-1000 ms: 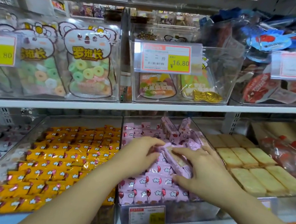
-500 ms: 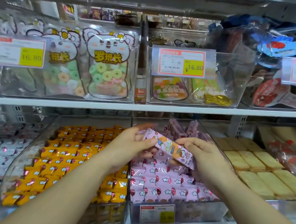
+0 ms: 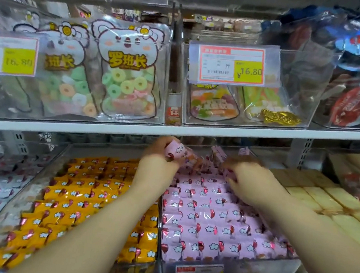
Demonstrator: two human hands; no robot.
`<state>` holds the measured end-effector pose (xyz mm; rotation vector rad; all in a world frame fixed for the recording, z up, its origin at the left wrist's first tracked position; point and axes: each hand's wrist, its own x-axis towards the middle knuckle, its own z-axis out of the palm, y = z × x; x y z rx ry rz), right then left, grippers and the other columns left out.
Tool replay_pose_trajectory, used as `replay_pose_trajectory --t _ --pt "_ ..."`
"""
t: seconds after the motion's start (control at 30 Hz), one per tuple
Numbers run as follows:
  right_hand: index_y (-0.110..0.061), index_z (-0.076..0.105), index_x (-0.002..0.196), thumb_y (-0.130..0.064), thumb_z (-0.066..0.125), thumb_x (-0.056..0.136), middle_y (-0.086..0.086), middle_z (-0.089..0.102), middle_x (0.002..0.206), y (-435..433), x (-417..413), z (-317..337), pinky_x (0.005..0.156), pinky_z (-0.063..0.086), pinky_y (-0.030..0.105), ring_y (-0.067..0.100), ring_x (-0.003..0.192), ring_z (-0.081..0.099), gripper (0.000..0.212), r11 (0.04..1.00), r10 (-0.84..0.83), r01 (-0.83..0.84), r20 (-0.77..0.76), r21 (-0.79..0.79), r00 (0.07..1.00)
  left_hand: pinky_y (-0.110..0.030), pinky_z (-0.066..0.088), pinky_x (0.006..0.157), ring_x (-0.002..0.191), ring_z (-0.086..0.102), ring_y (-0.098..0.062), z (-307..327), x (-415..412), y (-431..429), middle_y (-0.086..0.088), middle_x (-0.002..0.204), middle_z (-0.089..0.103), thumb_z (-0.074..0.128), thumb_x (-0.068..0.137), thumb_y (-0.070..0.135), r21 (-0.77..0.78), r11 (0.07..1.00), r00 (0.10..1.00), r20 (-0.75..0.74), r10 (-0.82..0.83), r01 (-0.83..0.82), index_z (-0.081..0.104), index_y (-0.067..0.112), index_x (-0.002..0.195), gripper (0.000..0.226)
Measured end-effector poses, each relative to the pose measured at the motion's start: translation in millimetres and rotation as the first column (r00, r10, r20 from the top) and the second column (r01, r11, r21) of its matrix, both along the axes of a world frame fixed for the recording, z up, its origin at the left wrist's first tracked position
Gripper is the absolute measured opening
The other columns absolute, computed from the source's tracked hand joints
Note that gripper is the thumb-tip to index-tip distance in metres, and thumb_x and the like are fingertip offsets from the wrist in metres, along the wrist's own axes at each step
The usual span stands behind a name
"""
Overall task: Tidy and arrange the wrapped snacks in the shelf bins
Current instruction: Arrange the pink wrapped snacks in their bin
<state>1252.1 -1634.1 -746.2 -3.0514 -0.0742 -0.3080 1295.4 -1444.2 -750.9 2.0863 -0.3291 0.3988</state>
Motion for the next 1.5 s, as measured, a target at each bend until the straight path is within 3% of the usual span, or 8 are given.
replay_pose_trajectory --t 0.27,0.4,0.67,0.83,1.1,1.3,1.37,1.5 --pt "-0.038 0.055 0.126 -0.034 0.044 0.095 0.001 0.038 0.144 -11.8 49.3 -8.2 0.107 0.031 0.042 0.027 0.128 0.037 0.034 0.991 0.054 -0.064 -0.088 -0.117 0.995 -0.021 0.038 0.066 0.077 0.051 -0.014 -3.4 26.2 -24.3 -0.002 0.114 0.062 0.063 0.090 0.022 0.086 0.996 0.998 -0.056 0.036 -0.031 0.053 0.022 0.125 0.036" --pt "-0.031 0.028 0.146 -0.026 0.043 0.095 0.000 0.009 0.157 -16.0 63.3 -20.4 0.115 0.016 0.048 0.027 0.142 0.013 0.053 0.981 -0.015 -0.020 -0.179 -0.192 0.984 -0.025 0.042 0.079 0.106 0.056 -0.019 -5.8 34.5 -22.2 0.001 0.132 0.055 0.062 0.091 0.021 0.137 0.991 0.996 -0.094 0.011 0.002 0.050 0.022 0.130 0.041" --pt "-0.028 0.023 0.147 -0.030 0.040 0.096 0.000 0.000 0.159 -18.8 58.5 -28.4 0.114 0.017 0.044 0.025 0.143 0.011 0.055 0.979 -0.033 0.004 -0.141 -0.202 0.989 -0.003 0.037 0.053 0.094 0.059 -0.017 5.3 43.8 -29.7 -0.006 0.118 0.060 0.050 0.096 0.009 0.480 0.877 1.000 0.002 -0.027 0.022 0.057 0.007 0.124 0.029" --pt "-0.030 0.030 0.145 -0.030 0.040 0.096 0.001 -0.001 0.159 -19.5 57.5 -29.0 0.116 0.014 0.043 0.024 0.144 0.009 0.050 0.981 -0.020 -0.005 -0.130 -0.192 0.991 -0.031 0.044 0.080 0.106 0.056 -0.027 1.6 47.0 -55.5 -0.007 0.120 0.056 0.041 0.094 0.004 0.684 0.729 0.999 0.031 -0.030 0.000 0.055 0.019 0.122 0.035" --pt "-0.034 0.042 0.138 -0.028 0.044 0.094 0.002 0.003 0.159 -21.8 57.2 -31.0 0.115 0.017 0.042 0.024 0.141 0.016 0.045 0.985 0.022 -0.037 -0.089 -0.171 0.996 -0.016 0.040 0.078 0.100 0.058 -0.013 -24.2 71.1 -63.4 -0.002 0.128 0.057 0.055 0.089 -0.003 0.645 0.716 0.961 -0.235 -0.148 0.268 0.055 0.019 0.131 0.047" --pt "-0.039 0.050 0.131 -0.028 0.040 0.095 -0.001 0.018 0.155 -21.4 48.1 -23.6 0.113 0.022 0.036 0.022 0.137 0.028 0.039 0.995 0.066 -0.070 -0.055 -0.067 0.996 -0.019 0.042 0.080 0.096 0.056 -0.009 -17.4 61.8 -51.6 0.006 0.120 0.061 0.055 0.095 0.020 0.379 0.898 0.971 -0.171 -0.170 0.224 0.058 0.025 0.125 0.031" --pt "-0.035 0.056 0.126 -0.025 0.040 0.095 -0.002 0.030 0.149 -21.7 45.1 -20.6 0.107 0.026 0.032 0.022 0.129 0.039 0.036 0.996 0.083 -0.083 0.001 -0.031 0.997 -0.021 0.044 0.079 0.095 0.059 -0.013 -14.5 56.1 -50.6 0.005 0.116 0.063 0.049 0.098 0.022 0.492 0.835 0.969 -0.150 -0.197 0.246 0.061 0.026 0.123 0.028" --pt "-0.024 0.064 0.117 -0.016 0.047 0.092 0.001 0.041 0.143 -24.0 44.1 -16.9 0.100 0.038 0.028 0.025 0.118 0.049 0.032 0.994 0.104 -0.105 0.041 0.035 0.994 -0.028 0.042 0.086 0.104 0.057 -0.022 -19.8 44.0 -50.8 -0.005 0.120 0.060 0.032 0.102 0.027 0.773 0.530 0.935 -0.246 -0.257 0.349 0.051 0.022 0.133 0.036"
